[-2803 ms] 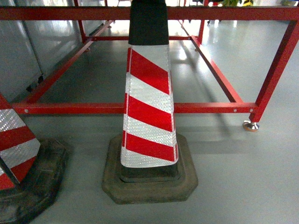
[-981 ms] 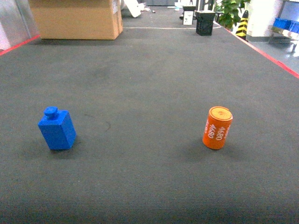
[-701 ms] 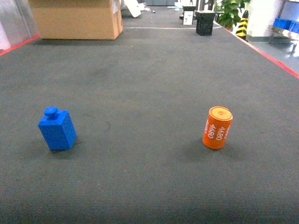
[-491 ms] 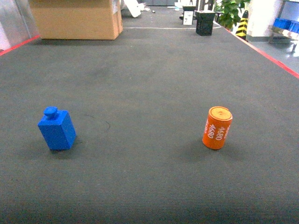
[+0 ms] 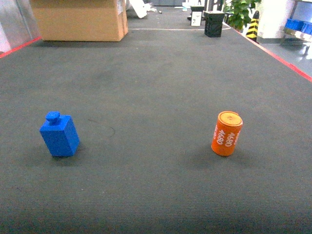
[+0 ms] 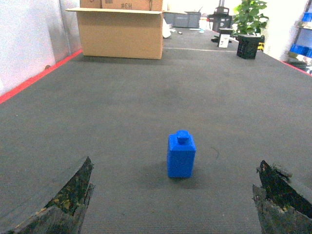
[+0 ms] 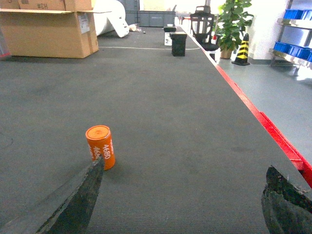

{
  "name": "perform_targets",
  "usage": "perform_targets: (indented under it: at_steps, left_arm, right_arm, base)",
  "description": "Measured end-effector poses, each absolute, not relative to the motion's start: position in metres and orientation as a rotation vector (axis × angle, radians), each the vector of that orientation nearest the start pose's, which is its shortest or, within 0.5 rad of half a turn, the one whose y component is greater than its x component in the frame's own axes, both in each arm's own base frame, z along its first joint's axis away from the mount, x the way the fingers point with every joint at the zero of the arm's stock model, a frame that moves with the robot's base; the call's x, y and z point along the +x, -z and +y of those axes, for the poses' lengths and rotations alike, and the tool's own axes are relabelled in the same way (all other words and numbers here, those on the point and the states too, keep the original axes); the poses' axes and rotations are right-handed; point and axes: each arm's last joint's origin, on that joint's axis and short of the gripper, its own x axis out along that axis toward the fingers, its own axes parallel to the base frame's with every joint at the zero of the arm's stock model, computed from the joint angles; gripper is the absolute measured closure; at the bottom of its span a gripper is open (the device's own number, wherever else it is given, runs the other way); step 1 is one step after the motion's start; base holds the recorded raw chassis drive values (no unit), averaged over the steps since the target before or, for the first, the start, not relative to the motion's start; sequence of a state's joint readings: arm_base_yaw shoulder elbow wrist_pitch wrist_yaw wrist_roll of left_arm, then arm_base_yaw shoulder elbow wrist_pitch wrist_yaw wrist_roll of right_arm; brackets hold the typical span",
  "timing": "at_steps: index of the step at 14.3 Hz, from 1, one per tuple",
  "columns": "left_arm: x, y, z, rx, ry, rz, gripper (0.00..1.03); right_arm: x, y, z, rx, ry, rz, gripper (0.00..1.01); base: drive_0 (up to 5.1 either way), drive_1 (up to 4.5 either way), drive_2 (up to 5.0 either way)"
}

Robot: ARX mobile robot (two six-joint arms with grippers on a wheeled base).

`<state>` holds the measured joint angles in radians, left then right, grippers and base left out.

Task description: Sort blue parts and orange caps into right shelf containers

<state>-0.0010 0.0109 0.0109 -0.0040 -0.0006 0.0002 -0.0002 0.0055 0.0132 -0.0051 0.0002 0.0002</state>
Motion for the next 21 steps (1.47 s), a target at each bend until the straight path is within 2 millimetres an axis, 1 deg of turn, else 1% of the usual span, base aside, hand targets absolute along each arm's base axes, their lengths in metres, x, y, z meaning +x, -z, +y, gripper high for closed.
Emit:
perform_targets:
  at_steps: [21]
  left_arm:
    - [0.0977, -0.166, -0.0001, 0.0, 0.0, 0.004, 0.05]
  right_arm:
    - [0.0972, -0.1671, 0.0, 0.0, 0.0, -0.002, 0.03]
  base:
    - [0.0, 0.0, 0.0]
